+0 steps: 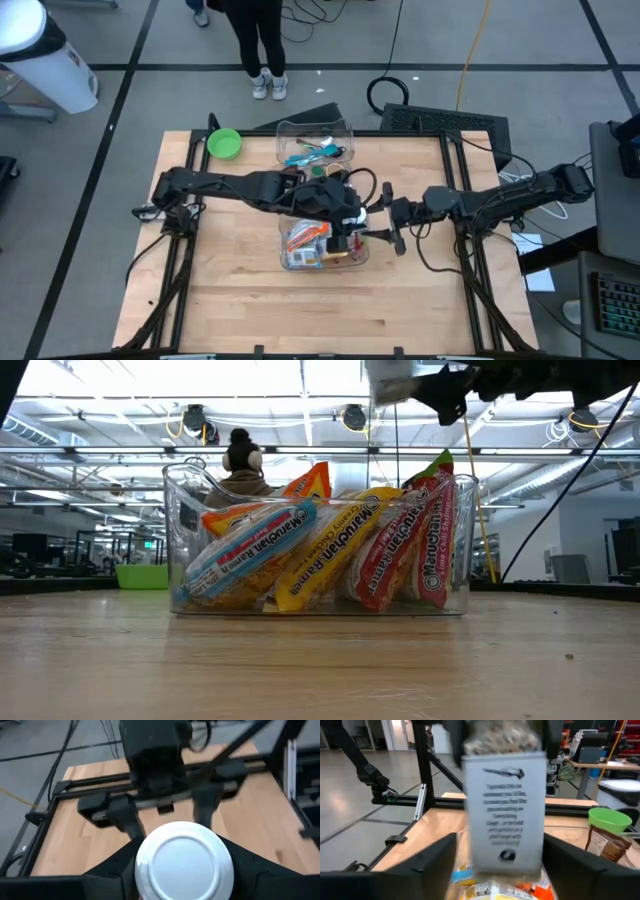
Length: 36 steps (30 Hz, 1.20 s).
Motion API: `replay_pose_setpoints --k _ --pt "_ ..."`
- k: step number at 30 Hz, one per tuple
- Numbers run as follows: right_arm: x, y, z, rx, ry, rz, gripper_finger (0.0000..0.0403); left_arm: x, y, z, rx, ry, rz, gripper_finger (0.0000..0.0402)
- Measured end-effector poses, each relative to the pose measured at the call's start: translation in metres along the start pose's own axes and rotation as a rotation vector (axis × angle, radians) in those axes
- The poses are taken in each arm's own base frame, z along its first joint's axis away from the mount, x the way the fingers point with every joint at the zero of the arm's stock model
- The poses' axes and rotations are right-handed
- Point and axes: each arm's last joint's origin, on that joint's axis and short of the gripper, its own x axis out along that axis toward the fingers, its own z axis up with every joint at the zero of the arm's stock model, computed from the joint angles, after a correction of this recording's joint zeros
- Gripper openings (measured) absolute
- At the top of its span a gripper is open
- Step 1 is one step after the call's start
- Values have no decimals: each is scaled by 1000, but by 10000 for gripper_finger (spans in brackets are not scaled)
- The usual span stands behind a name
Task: Pick & Place Food Item
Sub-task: Put the white seasoning bottle into the middle transparent bin
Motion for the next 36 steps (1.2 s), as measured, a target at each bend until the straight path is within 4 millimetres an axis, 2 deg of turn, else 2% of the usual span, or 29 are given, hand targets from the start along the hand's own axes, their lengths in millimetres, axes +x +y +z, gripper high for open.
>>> replay_pose_setpoints --k 4,8,16,18,22,25,28,32,36 --pt "-1 -3 2 -7 -16 -26 325 -11 8 -5 34 70 13 201" --pt "-4 -10 5 -16 -23 -62 369 -23 24 -10 43 129 52 201" --pt "-27 -20 17 -45 -35 -136 372 -66 75 -26 -25 278 132 201" --pt "-34 -22 22 -51 -54 -155 368 -82 89 -28 -53 282 162 201" --pt "-46 -25 25 -61 -52 -226 364 -98 116 -36 -118 303 181 201" --pt "-50 -26 25 -79 -38 -271 364 -93 130 -48 -165 326 145 201" --pt "-50 -27 24 -99 -23 -306 363 -76 136 -66 -184 373 126 201" --pt "-50 -29 24 -119 -14 -319 363 -45 132 -96 -183 422 76 201" --pt "-50 -33 23 -138 -8 -343 363 -27 126 -121 -194 459 47 201"
